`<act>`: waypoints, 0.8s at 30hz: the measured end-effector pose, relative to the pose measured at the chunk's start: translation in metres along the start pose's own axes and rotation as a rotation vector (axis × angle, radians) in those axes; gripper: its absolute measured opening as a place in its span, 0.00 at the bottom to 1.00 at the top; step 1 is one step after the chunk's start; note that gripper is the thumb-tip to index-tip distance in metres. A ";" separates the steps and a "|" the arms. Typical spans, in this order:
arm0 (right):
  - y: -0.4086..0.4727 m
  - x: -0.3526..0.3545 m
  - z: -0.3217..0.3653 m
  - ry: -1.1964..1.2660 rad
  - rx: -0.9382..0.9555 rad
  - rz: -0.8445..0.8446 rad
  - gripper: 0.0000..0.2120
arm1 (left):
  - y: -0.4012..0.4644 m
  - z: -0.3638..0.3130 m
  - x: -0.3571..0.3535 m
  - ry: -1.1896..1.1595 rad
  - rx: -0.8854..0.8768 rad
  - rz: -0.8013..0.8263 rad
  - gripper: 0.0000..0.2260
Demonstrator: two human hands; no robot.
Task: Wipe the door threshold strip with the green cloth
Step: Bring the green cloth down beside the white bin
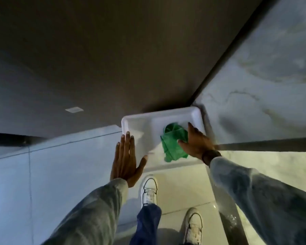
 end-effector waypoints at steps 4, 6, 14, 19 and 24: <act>0.098 -0.083 -0.025 0.177 -0.252 0.147 0.51 | 0.025 0.054 -0.088 0.106 0.049 0.023 0.39; 0.122 -0.115 -0.037 0.162 -0.318 0.103 0.54 | 0.031 0.063 -0.121 0.119 0.021 0.013 0.39; 0.120 -0.128 -0.038 0.521 -0.264 -0.011 0.28 | 0.038 0.058 -0.136 0.183 -0.023 0.054 0.35; 0.045 -0.079 -0.089 0.843 -0.330 -0.033 0.25 | 0.035 -0.003 -0.110 0.128 -0.141 0.200 0.34; -0.049 -0.066 -0.194 1.044 -0.501 -0.139 0.28 | 0.031 -0.115 -0.106 0.099 -0.320 0.264 0.34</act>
Point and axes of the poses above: each hand's wrist, its own y-axis towards the middle knuckle, its own x-axis out of the back of the hand, z = x × y, the point moved 9 cm from there along y, towards the middle knuckle, and after that the axes turned 15 degrees about -x, right-handed, at the moved point
